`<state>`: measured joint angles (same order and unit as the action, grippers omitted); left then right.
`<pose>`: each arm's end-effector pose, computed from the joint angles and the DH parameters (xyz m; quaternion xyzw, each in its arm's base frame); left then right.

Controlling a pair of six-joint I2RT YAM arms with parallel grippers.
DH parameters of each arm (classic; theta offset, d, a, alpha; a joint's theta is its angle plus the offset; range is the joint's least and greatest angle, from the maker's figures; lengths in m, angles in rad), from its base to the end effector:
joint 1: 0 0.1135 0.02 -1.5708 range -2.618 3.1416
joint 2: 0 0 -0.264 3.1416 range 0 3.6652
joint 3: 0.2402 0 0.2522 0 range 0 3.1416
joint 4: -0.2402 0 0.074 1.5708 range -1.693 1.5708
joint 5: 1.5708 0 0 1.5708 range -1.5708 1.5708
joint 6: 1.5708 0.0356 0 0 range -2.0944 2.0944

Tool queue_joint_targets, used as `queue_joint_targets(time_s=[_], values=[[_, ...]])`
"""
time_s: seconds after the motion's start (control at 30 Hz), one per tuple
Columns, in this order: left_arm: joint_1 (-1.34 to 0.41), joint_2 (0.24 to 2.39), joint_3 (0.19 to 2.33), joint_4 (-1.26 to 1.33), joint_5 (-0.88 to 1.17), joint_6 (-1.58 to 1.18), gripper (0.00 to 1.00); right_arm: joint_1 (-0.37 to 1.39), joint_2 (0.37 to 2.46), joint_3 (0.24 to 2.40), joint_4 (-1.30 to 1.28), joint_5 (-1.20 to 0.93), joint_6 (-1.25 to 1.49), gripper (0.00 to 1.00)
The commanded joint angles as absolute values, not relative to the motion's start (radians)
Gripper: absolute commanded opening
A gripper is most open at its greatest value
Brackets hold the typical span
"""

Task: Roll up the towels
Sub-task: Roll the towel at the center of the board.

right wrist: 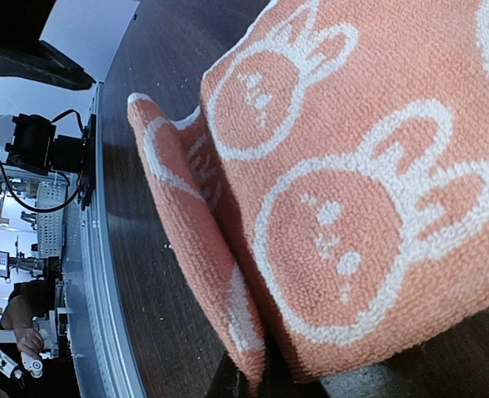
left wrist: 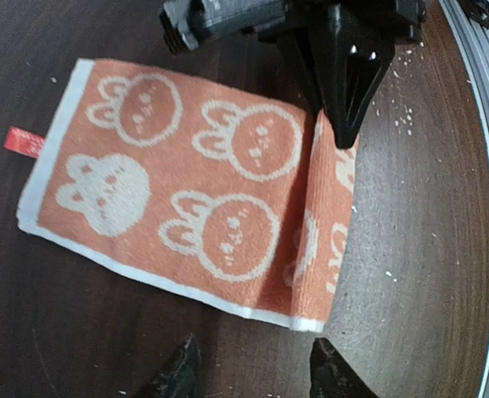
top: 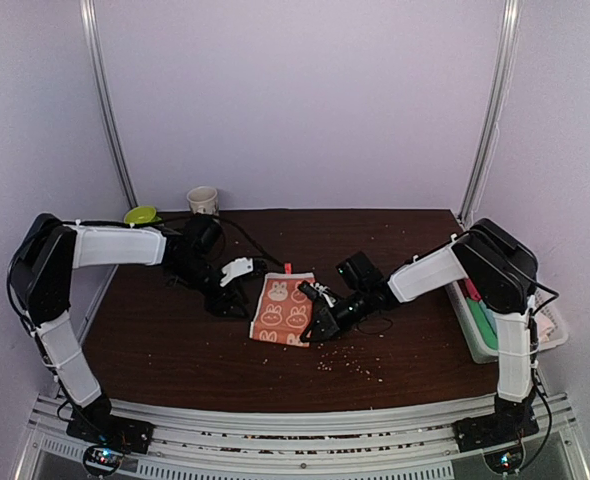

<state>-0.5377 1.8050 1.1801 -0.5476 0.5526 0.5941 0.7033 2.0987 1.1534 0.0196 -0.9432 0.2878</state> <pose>0.2958 -0.1981 0.1795 0.5512 0.7671 -0.2619 0.1978 0.2881 0.2820 0.1023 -0.3152 0.7970 0.5133 0.0435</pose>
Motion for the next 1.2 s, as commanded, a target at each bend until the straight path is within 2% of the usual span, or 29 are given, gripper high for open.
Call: queue_joint_targets(time_s=[0.0, 0.27, 0.33, 0.43, 0.57, 0.63, 0.8, 1.03, 1.17], values=[[-0.565, 1.745, 1.147, -0.441, 0.554, 0.675, 0.46, 0.695, 2.142, 1.153, -0.033, -0.904, 0.288, 0.03], [-0.703, 1.798, 1.134, -0.398, 0.464, 0.732, 0.4, 0.695, 2.151, 1.16, -0.03, -0.903, 0.294, 0.03], [-0.715, 1.821, 1.138, -0.389, 0.454, 0.729, 0.35, 0.695, 2.152, 1.159, -0.031, -0.904, 0.293, 0.03], [-0.728, 1.846, 1.143, -0.369, 0.421, 0.716, 0.16, 0.696, 2.151, 1.155, -0.031, -0.904, 0.292, 0.03], [-0.733, 1.867, 1.141, -0.337, 0.374, 0.694, 0.03, 0.696, 2.151, 1.152, -0.034, -0.904, 0.286, 0.02], [-0.733, 1.876, 1.143, -0.332, 0.363, 0.687, 0.0, 0.696, 2.152, 1.152, -0.034, -0.905, 0.285, 0.02], [-0.733, 1.898, 1.143, -0.327, 0.321, 0.669, 0.0, 0.696, 2.148, 1.153, -0.033, -0.908, 0.284, 0.04], [-0.733, 1.931, 1.133, -0.339, 0.303, 0.659, 0.0, 0.695, 2.083, 1.141, -0.044, -0.896, 0.259, 0.32], [-0.734, 1.938, 1.121, -0.346, 0.302, 0.658, 0.0, 0.694, 2.026, 1.136, -0.094, -0.868, 0.216, 0.35]])
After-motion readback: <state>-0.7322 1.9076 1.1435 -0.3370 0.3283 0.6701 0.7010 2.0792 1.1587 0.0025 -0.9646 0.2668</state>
